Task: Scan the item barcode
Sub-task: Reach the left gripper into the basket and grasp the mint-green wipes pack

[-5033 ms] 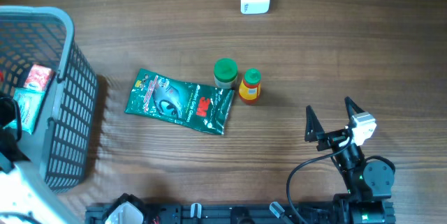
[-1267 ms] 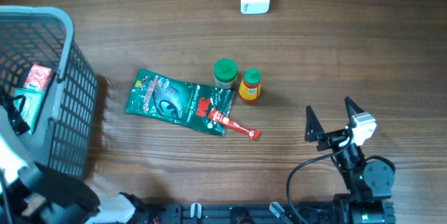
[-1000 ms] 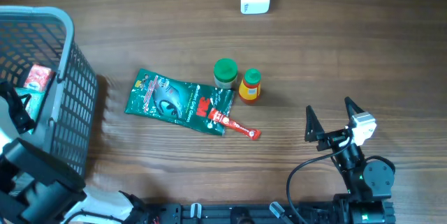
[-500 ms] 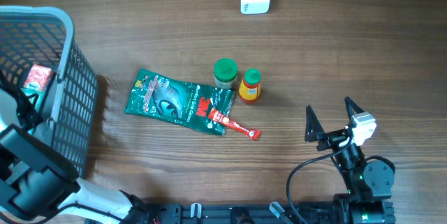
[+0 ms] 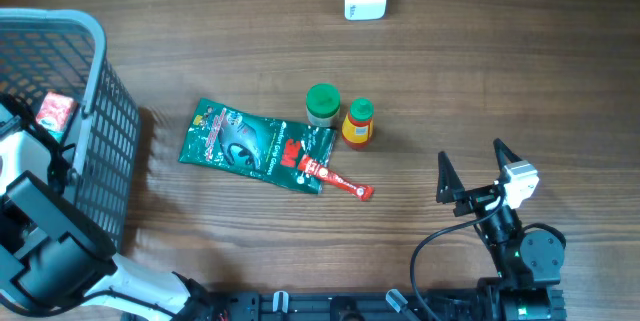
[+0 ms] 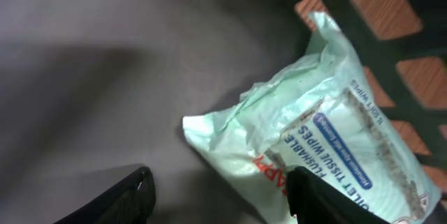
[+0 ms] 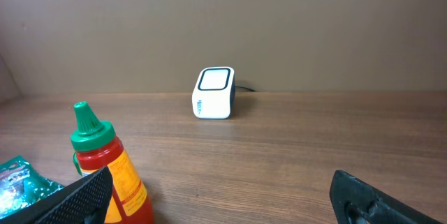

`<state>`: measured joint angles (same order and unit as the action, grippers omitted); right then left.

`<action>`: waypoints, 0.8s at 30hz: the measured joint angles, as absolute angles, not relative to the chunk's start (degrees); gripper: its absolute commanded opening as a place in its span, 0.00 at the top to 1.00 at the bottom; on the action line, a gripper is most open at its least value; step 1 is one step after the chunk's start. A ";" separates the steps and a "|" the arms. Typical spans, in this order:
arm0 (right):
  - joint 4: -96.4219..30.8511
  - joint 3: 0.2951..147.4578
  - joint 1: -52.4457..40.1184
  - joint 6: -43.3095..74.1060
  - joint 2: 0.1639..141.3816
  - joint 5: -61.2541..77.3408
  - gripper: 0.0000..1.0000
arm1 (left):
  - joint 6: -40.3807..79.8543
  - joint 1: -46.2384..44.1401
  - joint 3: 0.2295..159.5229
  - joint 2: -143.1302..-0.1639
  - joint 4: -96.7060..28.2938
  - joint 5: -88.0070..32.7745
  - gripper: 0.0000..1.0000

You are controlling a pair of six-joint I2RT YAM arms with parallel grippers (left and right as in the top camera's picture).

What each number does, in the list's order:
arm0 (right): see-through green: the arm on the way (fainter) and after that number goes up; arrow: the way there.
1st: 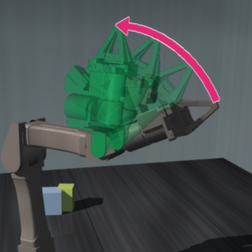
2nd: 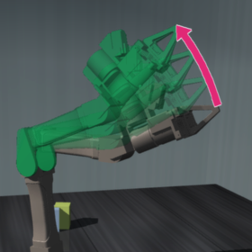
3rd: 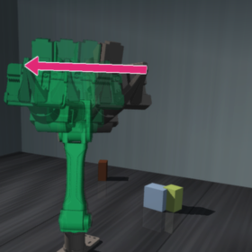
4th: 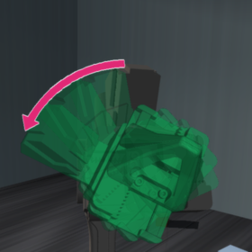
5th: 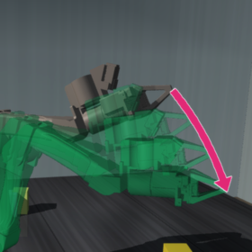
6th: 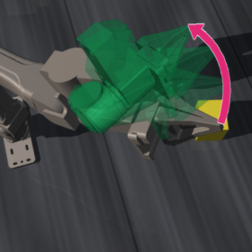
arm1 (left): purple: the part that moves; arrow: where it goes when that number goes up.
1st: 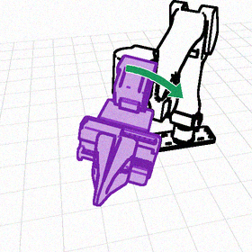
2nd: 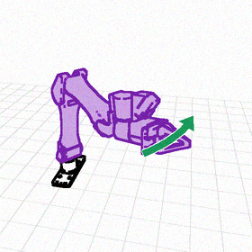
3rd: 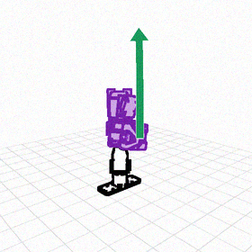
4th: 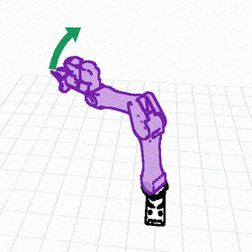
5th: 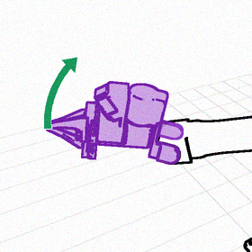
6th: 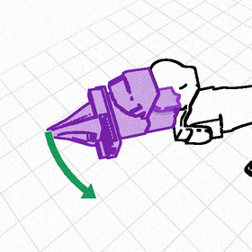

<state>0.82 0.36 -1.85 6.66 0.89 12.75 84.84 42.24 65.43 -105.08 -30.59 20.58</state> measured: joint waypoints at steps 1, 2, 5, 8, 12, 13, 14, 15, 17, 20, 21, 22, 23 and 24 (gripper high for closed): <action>0.82 0.36 -1.85 6.66 0.89 12.75 0.00 | 84.99 42.26 65.34 -105.08 -30.00 20.88 0.35; 0.82 0.36 -1.85 6.68 0.89 12.75 0.00 | 85.12 42.24 65.21 -105.12 -29.39 21.21 0.35; 0.82 0.36 -1.85 6.66 0.89 12.75 0.00 | 85.27 42.26 65.19 -105.54 -27.49 21.80 0.34; 0.82 0.36 -1.85 6.66 0.89 12.75 0.00 | 85.25 42.26 65.12 -105.82 -25.08 22.02 0.34; 0.82 0.36 -1.85 6.68 0.89 12.75 0.00 | 85.30 42.26 65.08 -106.02 -23.88 22.11 0.63; 0.80 0.36 -1.85 6.66 0.89 12.75 0.00 | 85.43 42.26 65.08 -106.26 -23.62 22.04 0.74; 0.82 0.36 -1.85 6.66 0.89 12.75 0.00 | 85.78 42.26 65.08 -106.50 -23.53 22.15 0.84; 0.82 0.36 -1.85 6.66 0.89 12.75 0.00 | 85.80 42.24 65.08 -106.65 -23.68 22.37 0.95; 0.82 0.36 -1.85 6.66 0.89 12.75 0.00 | 86.24 42.13 65.23 -106.65 -24.43 22.70 0.96; 0.82 0.36 -1.85 6.66 0.89 12.75 0.00 | 86.17 42.02 65.56 -106.65 -25.78 22.83 0.96; 0.80 0.36 -1.85 6.66 0.89 12.75 0.00 | 86.15 42.02 65.69 -106.59 -26.44 22.65 0.96; 0.80 0.36 -1.85 6.66 0.89 12.75 0.00 | 86.13 42.04 65.71 -106.37 -27.14 22.48 0.96; 0.82 0.36 -1.85 6.66 0.89 12.75 0.00 | 86.11 42.04 65.71 -105.93 -28.27 21.98 0.96; 0.82 0.36 -1.85 6.66 0.89 12.75 0.00 | 86.13 42.11 65.65 -105.32 -29.47 21.26 0.96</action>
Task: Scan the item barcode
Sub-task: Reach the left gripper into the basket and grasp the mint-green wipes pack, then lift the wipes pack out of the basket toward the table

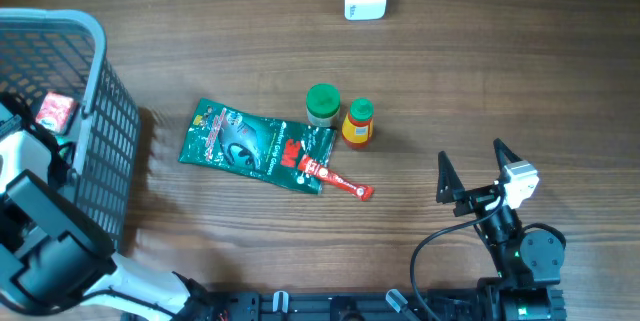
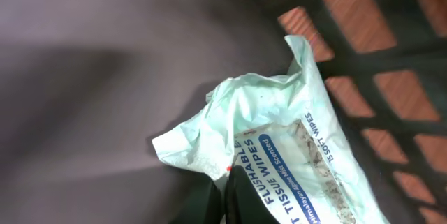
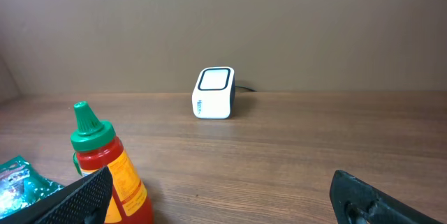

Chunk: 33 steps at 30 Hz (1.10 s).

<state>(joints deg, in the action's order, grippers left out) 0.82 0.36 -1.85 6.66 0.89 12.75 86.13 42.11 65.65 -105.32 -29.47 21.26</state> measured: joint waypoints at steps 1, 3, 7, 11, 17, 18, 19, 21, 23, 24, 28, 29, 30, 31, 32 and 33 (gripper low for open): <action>0.82 0.36 -1.85 6.66 0.89 12.75 0.00 | 85.73 42.15 65.25 -104.05 -30.57 19.86 0.96; 0.80 0.36 -1.85 6.68 0.89 12.75 0.00 | 83.92 42.15 64.36 -100.84 -31.68 17.47 0.96; 0.84 0.36 -1.85 6.66 0.89 12.75 0.00 | 80.84 42.15 63.79 -88.92 -34.17 15.18 0.96; 0.82 0.36 -1.85 6.66 0.89 12.75 0.00 | 79.72 42.15 63.83 -74.52 -34.87 14.63 0.96; 0.82 0.36 -1.85 6.66 0.89 12.75 0.00 | 79.55 42.15 63.81 -56.03 -35.18 11.25 0.96; 0.82 0.36 -1.85 6.66 0.89 12.75 0.00 | 79.55 42.15 63.81 -53.41 -34.85 9.54 0.96; 0.82 0.36 -1.85 6.66 0.89 12.75 0.00 | 79.53 42.15 63.81 -52.07 -34.48 8.40 0.96; 0.82 0.36 -1.85 6.68 0.89 12.75 0.00 | 79.55 42.15 63.81 -48.56 -33.91 5.85 0.71; 0.82 0.36 -1.85 6.66 0.89 12.75 0.00 | 79.22 42.15 63.83 -47.11 -34.24 5.23 0.24; 0.82 0.36 -1.85 6.66 0.89 12.75 0.00 | 79.09 42.15 63.92 -47.18 -35.05 5.23 0.11; 0.82 0.36 -1.85 6.68 0.89 12.78 0.00 | 79.18 42.15 63.92 -55.79 -36.21 6.17 0.04; 0.82 0.36 -1.85 6.66 0.89 12.75 0.00 | 79.15 42.13 64.14 -58.85 -35.79 6.28 0.04; 0.78 0.36 -1.85 6.66 0.89 12.75 0.00 | 79.05 42.15 64.14 -62.37 -35.68 6.48 0.03; 0.82 0.36 -1.85 6.66 0.89 12.75 0.00 | 78.56 42.15 64.12 -65.67 -36.16 6.52 0.02; 0.80 0.36 -1.85 6.66 0.89 12.75 0.00 | 78.04 42.15 64.12 -68.55 -36.75 6.57 0.01; 0.80 0.36 -1.85 6.66 0.89 12.75 0.00 | 77.58 42.22 64.12 -71.13 -37.71 6.70 0.01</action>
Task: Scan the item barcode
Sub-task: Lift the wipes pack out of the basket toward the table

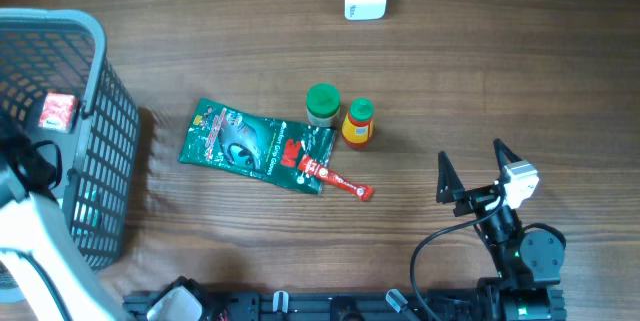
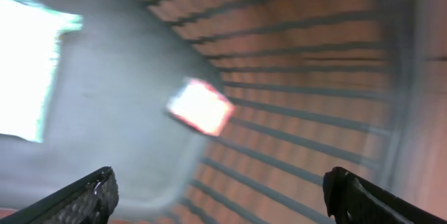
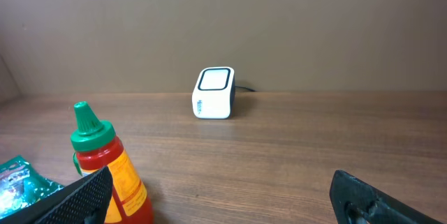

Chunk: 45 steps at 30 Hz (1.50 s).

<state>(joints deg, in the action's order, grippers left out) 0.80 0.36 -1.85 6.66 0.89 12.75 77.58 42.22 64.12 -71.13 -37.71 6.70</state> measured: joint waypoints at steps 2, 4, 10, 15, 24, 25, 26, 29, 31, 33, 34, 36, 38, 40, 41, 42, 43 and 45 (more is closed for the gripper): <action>0.80 0.36 -1.85 6.66 0.89 12.75 0.00 | 76.77 43.00 64.07 -76.93 -41.06 7.44 0.00; 0.82 0.36 -1.85 6.66 0.89 12.75 0.00 | 75.90 44.12 64.01 -79.46 -42.85 8.10 0.00; 0.80 0.36 -1.85 6.66 0.89 12.75 0.00 | 72.23 49.78 64.07 -85.08 -50.85 11.16 0.00; 0.82 0.36 -1.85 6.66 0.89 12.75 0.00 | 70.50 50.78 64.07 -90.50 -50.65 13.04 0.00; 0.82 0.36 -1.85 6.66 0.89 12.75 0.00 | 59.99 50.76 64.29 -102.59 -46.15 12.12 0.16; 0.82 0.36 -1.85 6.66 0.89 12.75 0.00 | 59.53 50.74 64.45 -102.61 -46.33 12.08 0.25; 0.82 0.36 -1.85 6.66 0.89 12.75 0.00 | 59.13 50.74 64.53 -102.76 -46.30 12.05 0.34; 0.82 0.36 -1.85 6.66 0.89 12.75 0.00 | 58.22 50.74 64.69 -102.87 -46.46 11.92 0.64; 0.80 0.36 -1.85 6.66 0.89 12.75 0.00 | 57.56 50.74 64.79 -102.87 -46.70 11.86 0.66; 0.82 0.36 -1.85 6.68 0.89 12.75 0.00 | 57.49 50.74 65.12 -102.87 -47.24 11.38 0.66; 0.82 0.36 -1.85 6.66 0.89 12.75 0.00 | 57.49 50.74 65.34 -102.87 -47.90 11.11 0.66; 0.82 0.36 -1.85 6.66 0.89 12.75 0.00 | 57.49 50.74 66.41 -102.78 -50.68 10.11 0.66; 0.82 0.36 -1.85 6.66 0.89 12.75 0.00 | 57.49 50.74 68.97 -102.04 -53.69 8.82 0.66; 0.80 0.36 -1.85 6.68 0.89 12.75 0.00 | 57.49 50.74 74.83 -99.02 -57.63 6.85 0.66; 0.80 0.36 -1.85 6.68 0.89 12.75 0.00 | 57.49 50.74 77.52 -97.34 -59.35 5.78 0.66; 0.82 0.36 -1.85 6.66 0.89 12.75 0.00 | 57.49 50.74 81.12 -94.83 -60.73 4.25 0.66; 0.80 0.36 -1.85 6.66 0.89 12.75 0.00 | 57.49 50.74 83.53 -92.97 -61.36 3.07 0.66; 0.82 0.36 -1.85 6.66 0.89 12.75 0.00 | 57.52 50.74 89.47 -87.74 -61.82 -0.23 0.66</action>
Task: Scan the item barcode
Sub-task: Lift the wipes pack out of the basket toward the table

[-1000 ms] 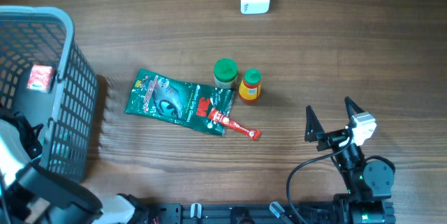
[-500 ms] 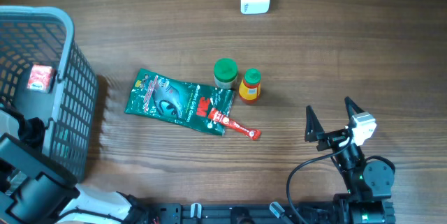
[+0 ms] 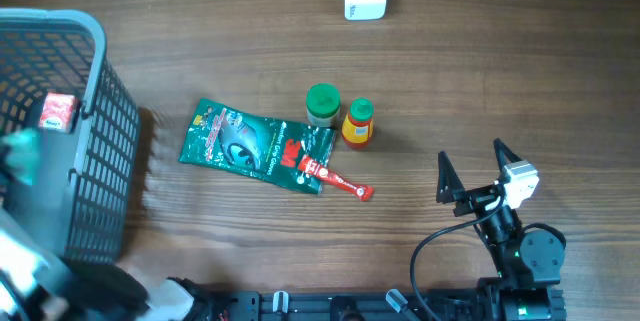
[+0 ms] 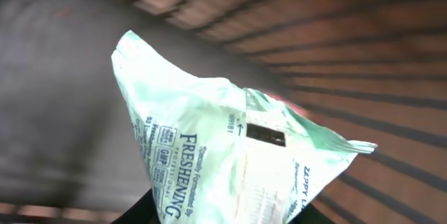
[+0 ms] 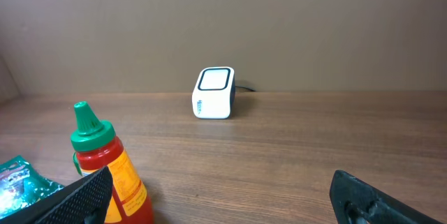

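Note:
A pale green pack of flushable wipes (image 4: 230, 133) fills the left wrist view, printed side toward the camera. My left gripper (image 4: 223, 211) is shut on its lower edge, with basket mesh behind it. In the overhead view the pack is a pale green blur (image 3: 18, 156) over the grey basket (image 3: 95, 31), and the left arm is smeared. The white barcode scanner stands at the table's far edge and also shows in the right wrist view (image 5: 213, 93). My right gripper (image 3: 470, 174) rests open at the front right, holding nothing.
A small red pack (image 3: 57, 111) lies in the basket. Mid-table lie a green foil packet (image 3: 250, 146), a green-lidded jar (image 3: 322, 104), a red sauce bottle (image 3: 358, 123) and a red sachet (image 3: 340, 181).
My left gripper was open over the basket, with the wipes pack lying at the left of its view. Now it is shut on the pack, which hangs in front of the camera. The right arm is unchanged.
First my left gripper stood open around a corner of the wipes pack inside the basket. Then its fingers were close together at the pack. After that it was open and farther off, with the pack lying below. Now it holds the pack.

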`<state>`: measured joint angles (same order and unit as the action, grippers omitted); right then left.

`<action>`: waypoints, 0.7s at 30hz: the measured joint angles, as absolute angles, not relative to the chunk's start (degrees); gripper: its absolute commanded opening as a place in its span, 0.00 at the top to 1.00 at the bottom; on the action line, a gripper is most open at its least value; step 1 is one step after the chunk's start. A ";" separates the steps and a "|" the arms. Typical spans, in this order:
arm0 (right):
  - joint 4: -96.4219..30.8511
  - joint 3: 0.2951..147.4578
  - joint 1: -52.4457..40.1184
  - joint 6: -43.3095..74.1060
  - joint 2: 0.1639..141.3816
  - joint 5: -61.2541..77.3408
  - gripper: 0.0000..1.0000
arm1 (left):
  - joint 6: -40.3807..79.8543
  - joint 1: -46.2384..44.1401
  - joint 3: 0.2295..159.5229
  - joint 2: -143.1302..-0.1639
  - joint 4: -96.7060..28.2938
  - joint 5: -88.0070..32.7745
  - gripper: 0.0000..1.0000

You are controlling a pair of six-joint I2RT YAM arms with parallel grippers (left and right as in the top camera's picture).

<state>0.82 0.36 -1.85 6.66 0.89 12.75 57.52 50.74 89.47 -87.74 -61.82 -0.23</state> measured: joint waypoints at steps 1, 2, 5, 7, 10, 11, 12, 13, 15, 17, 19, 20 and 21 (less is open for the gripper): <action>0.82 0.36 -1.85 6.68 0.89 12.75 0.00 | 57.49 50.74 92.07 -84.60 -61.84 -2.72 0.67; 0.80 0.36 -1.85 6.66 0.89 12.75 0.00 | 57.49 50.74 94.17 -80.90 -61.84 -5.74 0.67; 0.82 0.36 -1.85 6.66 0.89 12.75 0.00 | 57.52 50.19 95.81 -74.08 -61.32 -13.17 0.68; 0.80 0.36 -1.85 6.68 0.89 12.75 0.00 | 57.52 47.20 95.90 -68.23 -61.32 -16.34 0.69; 0.82 0.36 -1.85 6.66 0.89 12.75 0.00 | 57.52 37.60 95.90 -62.11 -61.32 -19.64 0.69; 0.82 0.36 -1.85 6.66 0.89 12.75 0.00 | 57.52 33.61 95.90 -60.38 -61.34 -20.25 0.69; 0.80 0.36 -1.85 6.66 0.89 12.75 0.00 | 57.56 30.11 95.90 -59.11 -61.32 -20.21 0.69; 0.82 0.36 -1.85 6.68 0.89 12.75 0.00 | 57.65 27.66 95.90 -58.48 -61.32 -20.45 0.69; 0.82 0.36 -1.85 6.66 0.89 12.75 0.00 | 57.71 20.34 95.90 -57.04 -61.04 -19.73 0.69; 0.82 0.36 -1.85 6.66 0.89 12.75 0.00 | 57.71 13.10 95.92 -56.73 -60.14 -19.16 0.69; 0.80 0.36 -1.85 6.66 0.89 12.75 0.00 | 57.69 6.55 95.92 -57.60 -59.96 -18.61 0.69; 0.80 0.36 -1.85 6.68 0.89 12.75 0.00 | 57.69 2.87 95.92 -58.35 -59.94 -18.09 0.69; 0.80 0.36 -1.85 6.68 0.89 12.75 0.00 | 57.67 0.40 95.92 -59.05 -59.92 -18.09 0.69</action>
